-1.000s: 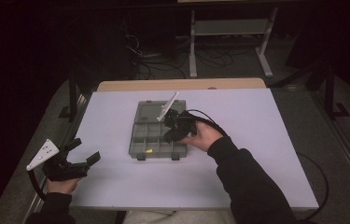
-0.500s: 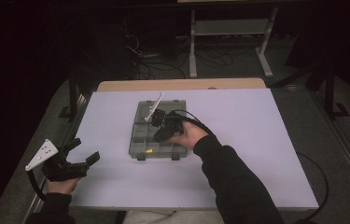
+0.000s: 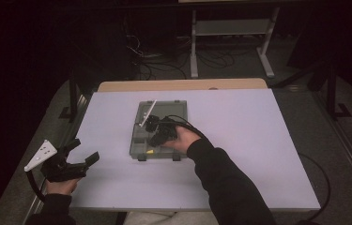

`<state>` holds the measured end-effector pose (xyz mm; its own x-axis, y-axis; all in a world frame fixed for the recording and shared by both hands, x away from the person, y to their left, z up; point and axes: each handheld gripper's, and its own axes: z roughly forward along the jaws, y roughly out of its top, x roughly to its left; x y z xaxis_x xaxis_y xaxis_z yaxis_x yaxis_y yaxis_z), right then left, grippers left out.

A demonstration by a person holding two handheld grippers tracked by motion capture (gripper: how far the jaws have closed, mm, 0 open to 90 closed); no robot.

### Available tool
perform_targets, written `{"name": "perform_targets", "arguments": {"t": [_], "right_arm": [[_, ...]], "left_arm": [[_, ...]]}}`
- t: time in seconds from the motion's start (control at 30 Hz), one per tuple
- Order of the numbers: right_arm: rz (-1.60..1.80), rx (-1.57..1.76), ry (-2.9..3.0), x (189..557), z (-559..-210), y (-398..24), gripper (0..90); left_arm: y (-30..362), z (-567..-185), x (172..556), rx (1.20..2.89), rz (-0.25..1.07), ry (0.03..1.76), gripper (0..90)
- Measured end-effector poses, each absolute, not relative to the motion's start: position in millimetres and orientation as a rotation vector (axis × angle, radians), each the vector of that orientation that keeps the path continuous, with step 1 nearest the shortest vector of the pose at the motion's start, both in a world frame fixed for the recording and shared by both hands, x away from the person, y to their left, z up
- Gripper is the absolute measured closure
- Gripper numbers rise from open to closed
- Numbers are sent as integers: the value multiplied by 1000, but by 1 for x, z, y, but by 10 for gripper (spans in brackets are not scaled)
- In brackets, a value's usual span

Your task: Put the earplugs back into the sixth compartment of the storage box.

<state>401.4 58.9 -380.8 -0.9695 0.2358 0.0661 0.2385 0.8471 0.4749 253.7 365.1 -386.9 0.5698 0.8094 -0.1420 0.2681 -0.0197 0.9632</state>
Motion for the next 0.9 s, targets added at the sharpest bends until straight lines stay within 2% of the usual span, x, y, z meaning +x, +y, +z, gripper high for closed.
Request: {"name": "perform_targets", "arguments": {"t": [0.1,0.27,0.33,0.57,0.7,0.8,0.9], "right_arm": [[-783,-383,-3007,402,-383,59,779],[-818,-403,-2998,402,-381,57,663],[-825,-410,-3007,402,-380,55,601],[-889,-490,-3030,402,-372,42,266],[-912,-538,-3032,401,-369,33,138],[-937,-549,-3026,400,-366,25,112],[-943,-571,-3025,398,-364,17,12]], "left_arm": [[365,-387,254,1583,551,934,0],[365,-387,254,1581,552,935,0],[365,-387,254,1581,553,933,0],[364,-387,254,1583,552,933,0],[363,-387,254,1585,552,933,0],[363,-387,255,1592,554,930,0],[363,-387,255,1593,554,930,0]]}}
